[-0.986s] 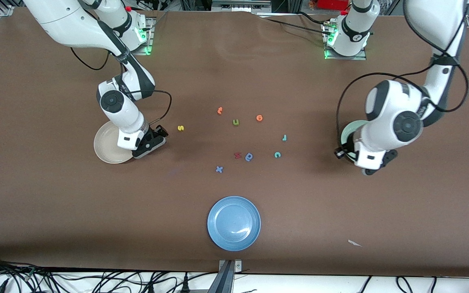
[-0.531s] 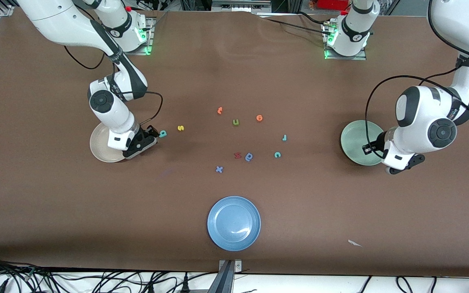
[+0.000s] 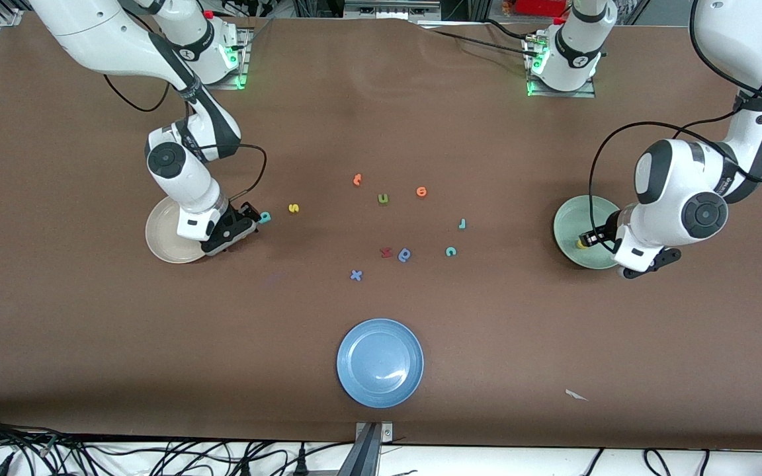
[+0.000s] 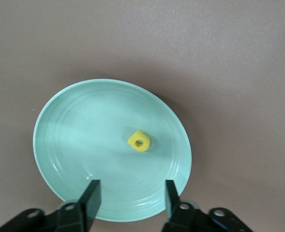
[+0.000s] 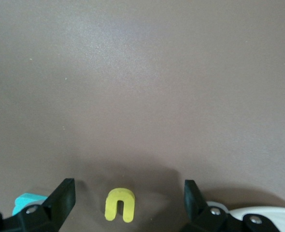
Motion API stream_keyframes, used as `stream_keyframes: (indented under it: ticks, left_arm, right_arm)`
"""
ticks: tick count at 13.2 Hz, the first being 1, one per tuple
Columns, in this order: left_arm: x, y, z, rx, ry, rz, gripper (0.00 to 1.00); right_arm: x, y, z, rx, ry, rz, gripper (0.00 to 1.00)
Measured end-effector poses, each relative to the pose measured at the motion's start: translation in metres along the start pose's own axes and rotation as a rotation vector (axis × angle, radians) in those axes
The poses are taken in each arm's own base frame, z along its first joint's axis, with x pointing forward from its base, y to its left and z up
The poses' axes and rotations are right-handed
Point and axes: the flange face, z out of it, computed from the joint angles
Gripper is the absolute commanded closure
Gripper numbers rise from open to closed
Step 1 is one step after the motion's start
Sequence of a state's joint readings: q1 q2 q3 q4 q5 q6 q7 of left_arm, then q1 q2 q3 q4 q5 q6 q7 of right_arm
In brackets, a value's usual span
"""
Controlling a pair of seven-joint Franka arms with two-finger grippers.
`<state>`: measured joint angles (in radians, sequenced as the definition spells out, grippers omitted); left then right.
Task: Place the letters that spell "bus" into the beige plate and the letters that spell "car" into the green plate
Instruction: 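Release the a on the green plate while the right gripper drops n in cream plate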
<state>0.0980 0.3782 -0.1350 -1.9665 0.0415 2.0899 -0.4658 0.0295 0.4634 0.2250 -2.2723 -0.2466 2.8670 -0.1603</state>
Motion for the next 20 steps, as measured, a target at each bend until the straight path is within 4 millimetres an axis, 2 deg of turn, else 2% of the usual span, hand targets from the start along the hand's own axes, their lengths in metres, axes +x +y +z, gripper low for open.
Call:
stream_keyframes:
  ticks: [3, 4, 7, 8, 11, 13, 15, 17, 19, 20]
  left_arm:
    - [-0.004, 0.018, -0.013, -0.017, 0.027, -0.01, 0.0]
    - [-0.009, 0.03, -0.019, -0.029, 0.033, -0.013, 0.0]
    - [-0.033, 0.075, -0.029, -0.066, 0.034, -0.015, 0.0]
    - [-0.043, 0.091, -0.031, -0.075, 0.037, -0.013, 0.0]
    - [-0.074, 0.141, -0.031, -0.12, 0.064, -0.026, 0.0]
    - [-0.097, 0.18, -0.013, -0.146, 0.077, -0.019, 0.0]
    - [-0.117, 0.209, 0.015, -0.143, 0.058, 0.002, 0.01]
    - [-0.133, 0.226, 0.041, -0.122, 0.029, 0.03, 0.05]
    - [-0.14, 0.233, 0.061, -0.116, 0.011, 0.043, 0.19]
    - [-0.141, 0.234, 0.071, -0.112, 0.003, 0.044, 0.21]
  right_arm:
    - [-0.004, -0.002, 0.002, 0.002, 0.002, -0.001, 0.01]
    - [-0.005, -0.003, 0.003, 0.004, 0.0, -0.001, 0.12]
    - [-0.007, -0.004, 0.004, 0.005, 0.001, -0.001, 0.19]
    - [-0.007, -0.004, 0.003, 0.004, 0.002, -0.001, 0.24]
    - [-0.006, -0.003, 0.001, 0.002, 0.006, -0.003, 0.53]
    - [-0.004, -0.003, -0.003, -0.002, 0.012, -0.005, 0.68]
    - [-0.003, -0.003, -0.005, -0.004, 0.015, -0.011, 0.73]
    - [-0.003, -0.003, -0.005, -0.004, 0.016, -0.02, 0.75]
    - [-0.003, -0.003, -0.006, -0.004, 0.012, -0.022, 0.76]
    - [-0.003, -0.002, -0.008, -0.006, 0.003, -0.022, 0.76]
